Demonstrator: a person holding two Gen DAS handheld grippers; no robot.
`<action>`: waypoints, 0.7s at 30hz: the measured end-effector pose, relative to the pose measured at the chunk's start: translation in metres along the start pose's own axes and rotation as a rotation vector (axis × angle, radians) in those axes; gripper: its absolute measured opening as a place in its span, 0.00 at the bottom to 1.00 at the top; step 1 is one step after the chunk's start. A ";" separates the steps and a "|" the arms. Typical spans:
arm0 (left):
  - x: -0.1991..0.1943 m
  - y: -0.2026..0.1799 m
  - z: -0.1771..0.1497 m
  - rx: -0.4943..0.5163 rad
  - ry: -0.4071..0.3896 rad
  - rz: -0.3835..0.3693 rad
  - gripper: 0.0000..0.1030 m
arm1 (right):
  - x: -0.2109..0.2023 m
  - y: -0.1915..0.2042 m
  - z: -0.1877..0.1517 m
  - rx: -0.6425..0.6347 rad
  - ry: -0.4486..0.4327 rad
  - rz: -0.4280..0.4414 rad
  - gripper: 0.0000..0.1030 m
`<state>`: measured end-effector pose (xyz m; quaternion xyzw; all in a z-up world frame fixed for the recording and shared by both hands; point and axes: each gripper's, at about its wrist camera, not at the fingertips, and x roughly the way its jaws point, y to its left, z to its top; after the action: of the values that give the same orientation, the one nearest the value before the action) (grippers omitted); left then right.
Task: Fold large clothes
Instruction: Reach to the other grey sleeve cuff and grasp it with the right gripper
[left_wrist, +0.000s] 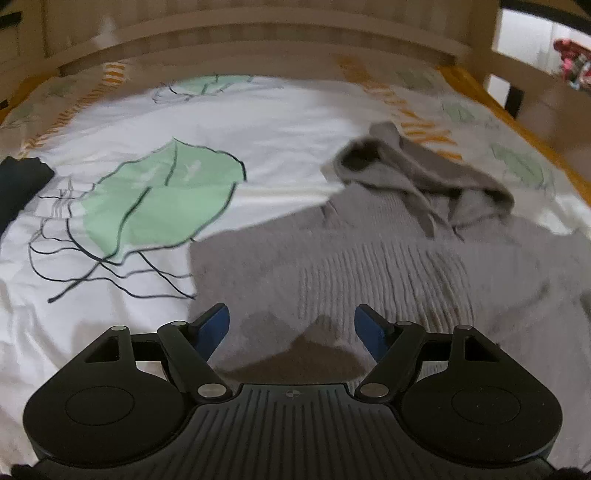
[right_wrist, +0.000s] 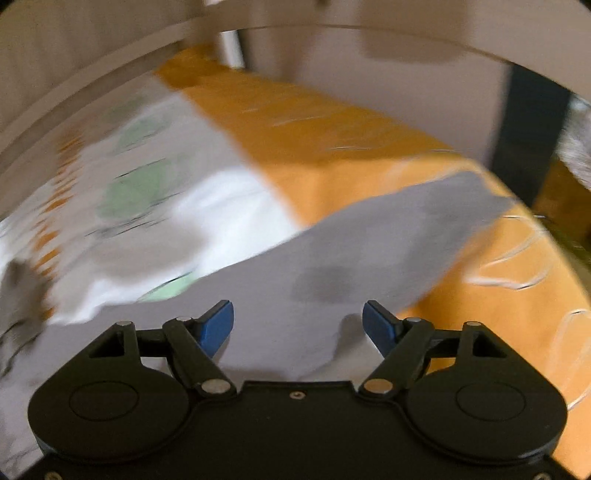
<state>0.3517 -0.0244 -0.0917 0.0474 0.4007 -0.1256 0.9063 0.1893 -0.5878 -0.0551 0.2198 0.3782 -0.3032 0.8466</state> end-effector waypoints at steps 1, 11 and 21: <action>0.003 -0.001 -0.002 0.004 0.011 -0.001 0.71 | 0.005 -0.011 0.003 0.022 0.001 -0.025 0.77; 0.022 -0.005 -0.015 0.017 0.034 0.004 0.82 | 0.040 -0.067 0.018 0.187 -0.055 -0.022 0.76; 0.025 -0.001 -0.007 -0.006 0.096 -0.039 0.87 | 0.036 -0.066 0.024 0.198 -0.106 -0.017 0.12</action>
<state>0.3627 -0.0292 -0.1148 0.0428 0.4450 -0.1397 0.8835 0.1755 -0.6626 -0.0777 0.2826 0.3030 -0.3575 0.8370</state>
